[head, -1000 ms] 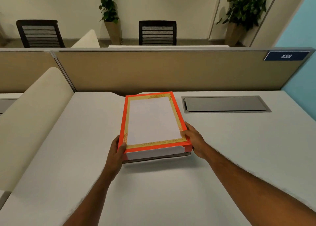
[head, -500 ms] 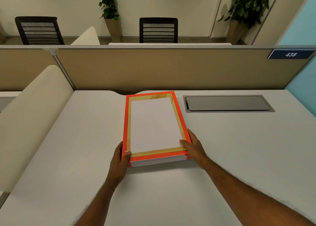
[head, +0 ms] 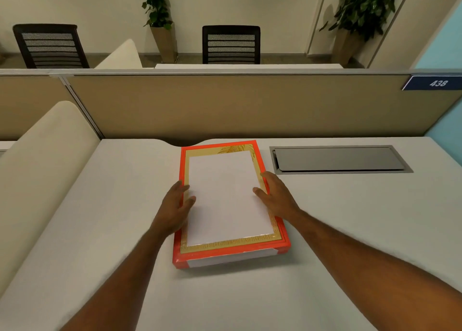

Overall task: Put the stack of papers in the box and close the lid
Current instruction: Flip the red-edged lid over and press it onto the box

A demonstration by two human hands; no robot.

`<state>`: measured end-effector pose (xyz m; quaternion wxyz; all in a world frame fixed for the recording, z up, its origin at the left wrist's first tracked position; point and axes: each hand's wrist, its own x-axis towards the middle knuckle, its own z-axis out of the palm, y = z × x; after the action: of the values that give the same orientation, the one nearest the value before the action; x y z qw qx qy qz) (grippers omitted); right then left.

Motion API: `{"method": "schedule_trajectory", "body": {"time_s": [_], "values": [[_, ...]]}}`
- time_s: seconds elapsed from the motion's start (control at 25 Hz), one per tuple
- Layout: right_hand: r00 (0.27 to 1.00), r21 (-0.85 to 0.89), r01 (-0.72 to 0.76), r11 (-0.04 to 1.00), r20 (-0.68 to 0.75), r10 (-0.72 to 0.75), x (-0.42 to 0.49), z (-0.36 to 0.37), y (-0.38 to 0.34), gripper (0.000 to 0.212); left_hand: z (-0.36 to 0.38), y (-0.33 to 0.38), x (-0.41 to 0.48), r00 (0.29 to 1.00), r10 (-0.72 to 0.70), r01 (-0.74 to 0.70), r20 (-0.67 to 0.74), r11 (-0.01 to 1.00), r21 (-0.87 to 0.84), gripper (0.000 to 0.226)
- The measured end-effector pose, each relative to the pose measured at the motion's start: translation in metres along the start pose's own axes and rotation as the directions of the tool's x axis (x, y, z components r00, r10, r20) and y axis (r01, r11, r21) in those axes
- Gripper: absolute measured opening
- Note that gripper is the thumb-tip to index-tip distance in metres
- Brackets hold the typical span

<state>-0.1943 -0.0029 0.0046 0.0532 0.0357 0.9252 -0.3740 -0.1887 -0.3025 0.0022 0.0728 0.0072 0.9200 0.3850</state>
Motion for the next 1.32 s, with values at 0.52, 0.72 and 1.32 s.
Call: {"method": "schedule_trajectory", "body": {"time_s": [0.52, 0.72, 1.32], "values": [[0.978, -0.385, 0.058, 0.921, 0.206, 0.024, 0.098, -0.010, -0.014, 0.075, 0.000, 0.020, 0.105, 0.969, -0.078, -0.017, 0.233, 0.924, 0.381, 0.057], [0.988, -0.184, 0.044, 0.982, 0.151, -0.016, 0.050, -0.006, -0.005, 0.070, 0.008, 0.013, 0.063, 0.992, -0.012, -0.029, 0.125, 0.947, 0.319, 0.054], [0.992, -0.356, 0.101, 0.929, -0.032, -0.120, -0.068, 0.057, 0.036, 0.075, 0.055, -0.008, -0.043, 0.990, 0.141, -0.129, -0.006, 0.918, 0.375, 0.068]]}}
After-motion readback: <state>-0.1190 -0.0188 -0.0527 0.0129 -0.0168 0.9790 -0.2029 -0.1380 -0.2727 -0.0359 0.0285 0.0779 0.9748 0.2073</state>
